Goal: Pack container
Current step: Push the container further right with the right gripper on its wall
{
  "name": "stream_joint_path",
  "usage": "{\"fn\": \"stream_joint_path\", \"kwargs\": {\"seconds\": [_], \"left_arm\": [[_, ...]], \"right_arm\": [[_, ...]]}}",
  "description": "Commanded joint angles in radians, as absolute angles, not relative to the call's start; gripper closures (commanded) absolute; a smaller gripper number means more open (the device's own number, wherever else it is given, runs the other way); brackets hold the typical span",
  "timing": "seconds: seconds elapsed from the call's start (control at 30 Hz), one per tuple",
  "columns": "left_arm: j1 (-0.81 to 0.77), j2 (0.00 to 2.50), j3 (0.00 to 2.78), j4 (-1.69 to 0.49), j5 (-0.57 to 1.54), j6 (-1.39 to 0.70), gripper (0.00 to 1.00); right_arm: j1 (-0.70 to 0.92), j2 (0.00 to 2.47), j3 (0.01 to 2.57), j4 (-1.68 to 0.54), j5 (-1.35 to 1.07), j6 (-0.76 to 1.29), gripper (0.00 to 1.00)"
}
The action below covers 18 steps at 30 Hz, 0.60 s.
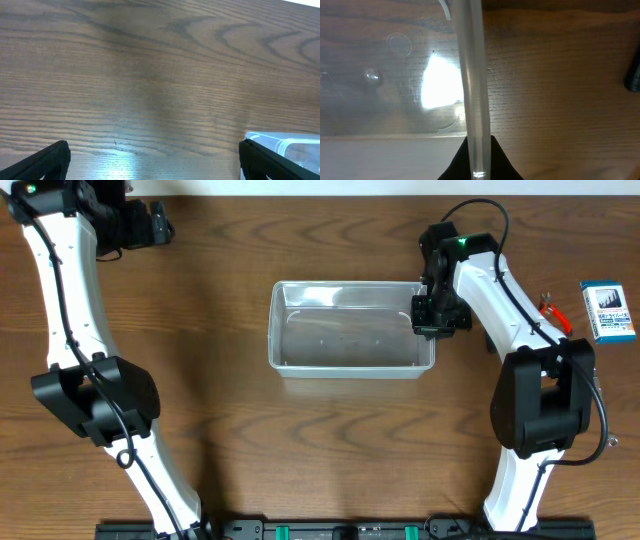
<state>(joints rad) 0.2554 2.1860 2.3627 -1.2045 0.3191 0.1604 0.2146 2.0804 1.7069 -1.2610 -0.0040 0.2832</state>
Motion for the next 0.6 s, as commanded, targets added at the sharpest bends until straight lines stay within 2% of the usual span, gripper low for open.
{"fn": "stream_joint_path", "kwargs": {"seconds": [0.0,0.57], "left_arm": [[0.260,2.181,2.381,-1.211,0.329,0.159,0.02],[0.260,2.181,2.381,-1.211,0.329,0.159,0.02]], "right_arm": [[0.217,2.082,1.686,-1.267,0.037,0.275,0.99],[0.215,2.082,1.686,-1.269,0.036,0.167,0.99]]}}
